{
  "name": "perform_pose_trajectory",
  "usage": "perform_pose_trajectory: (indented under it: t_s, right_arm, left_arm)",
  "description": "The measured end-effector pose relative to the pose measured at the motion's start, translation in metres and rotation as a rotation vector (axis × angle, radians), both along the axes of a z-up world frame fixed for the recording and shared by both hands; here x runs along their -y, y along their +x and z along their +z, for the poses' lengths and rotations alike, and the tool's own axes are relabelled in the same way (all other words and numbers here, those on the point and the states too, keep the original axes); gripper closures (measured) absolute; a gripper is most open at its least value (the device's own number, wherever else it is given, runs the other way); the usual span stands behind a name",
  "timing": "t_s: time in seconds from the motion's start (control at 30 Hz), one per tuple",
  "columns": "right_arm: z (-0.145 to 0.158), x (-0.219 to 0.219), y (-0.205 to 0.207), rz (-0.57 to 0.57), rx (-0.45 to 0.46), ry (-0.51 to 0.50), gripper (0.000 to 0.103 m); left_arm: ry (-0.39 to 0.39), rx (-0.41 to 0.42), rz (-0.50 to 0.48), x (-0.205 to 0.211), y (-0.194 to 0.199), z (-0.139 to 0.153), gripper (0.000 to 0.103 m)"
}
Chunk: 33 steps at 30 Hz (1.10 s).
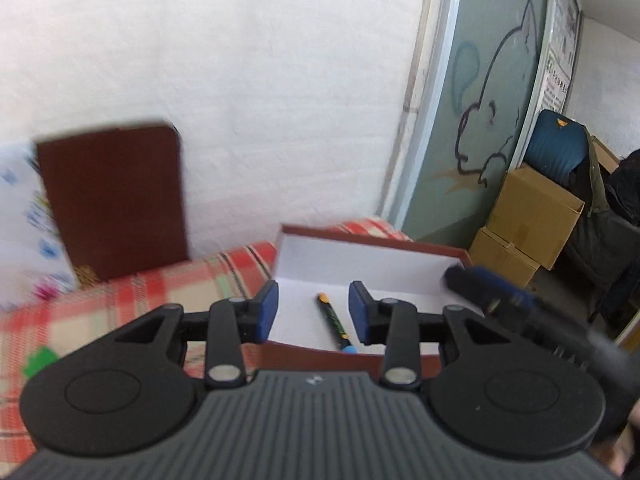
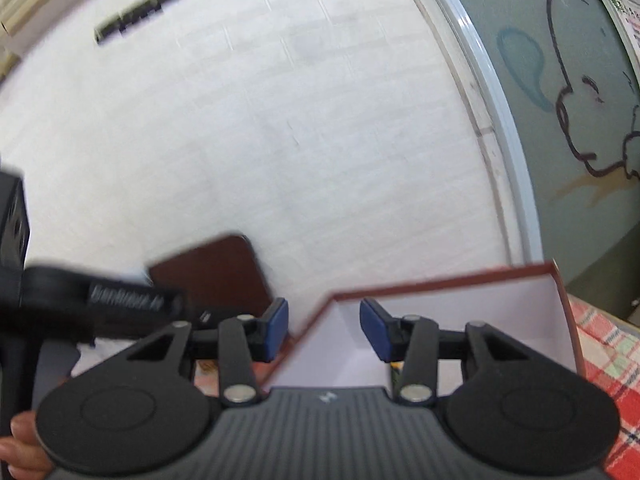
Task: Organize objects
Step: 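Release the black marker into the brown box with the right gripper, then swing the right gripper back over the table toward the tape rolls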
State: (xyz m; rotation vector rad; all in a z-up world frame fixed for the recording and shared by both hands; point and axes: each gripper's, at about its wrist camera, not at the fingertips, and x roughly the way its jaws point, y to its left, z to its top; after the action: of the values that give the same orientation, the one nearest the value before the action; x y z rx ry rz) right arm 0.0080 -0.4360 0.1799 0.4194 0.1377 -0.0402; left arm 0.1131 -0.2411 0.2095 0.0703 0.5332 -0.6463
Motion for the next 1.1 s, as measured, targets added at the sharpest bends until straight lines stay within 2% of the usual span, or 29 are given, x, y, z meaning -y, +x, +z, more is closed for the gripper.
perform_pose_trajectory:
  t_s: [0.17,0.27,0.33,0.43,0.57,0.67,0.73,0.8,0.9,1.0,1.1]
  right_arm:
    - [0.099,-0.002,-0.046,0.072,0.144,0.081,0.06]
    - [0.166,-0.006,-0.077,0.088,0.223,0.065,0.059]
    - [0.214,-0.009,-0.102,0.095,0.29,0.041,0.058]
    - [0.284,-0.013,-0.149,0.102,0.399,0.023,0.058]
    - [0.373,-0.021,-0.201,0.018,0.515,-0.051,0.058]
    - [0.413,-0.027,-0.229,-0.039,0.59,-0.099,0.057]
    - [0.416,-0.032,-0.233,-0.043,0.605,-0.129,0.054]
    - [0.401,-0.038,-0.219,-0.011,0.583,-0.156,0.05]
    - [0.359,-0.054,-0.173,0.053,0.479,-0.227,0.045]
    - [0.301,-0.078,-0.115,0.156,0.324,-0.298,0.045]
    - [0.213,-0.104,-0.059,0.288,0.153,-0.373,0.045]
  left_arm:
    - [-0.004,0.226,0.068,-0.072,-0.067,0.095,0.062]
    - [-0.028,0.359,0.129,-0.119,-0.111,0.153,0.062]
    - [-0.018,0.453,0.176,-0.147,-0.14,0.186,0.062]
    - [0.012,0.565,0.271,-0.186,-0.179,0.23,0.062]
    - [0.077,0.711,0.443,-0.232,-0.221,0.283,0.062]
    - [0.083,0.784,0.53,-0.263,-0.247,0.3,0.061]
    - [0.078,0.78,0.551,-0.28,-0.257,0.293,0.061]
    - [0.06,0.734,0.543,-0.291,-0.253,0.27,0.061]
    - [0.071,0.574,0.492,-0.298,-0.237,0.217,0.061]
    - [0.113,0.395,0.415,-0.286,-0.2,0.147,0.061]
    - [0.109,0.195,0.331,-0.267,-0.156,0.074,0.061]
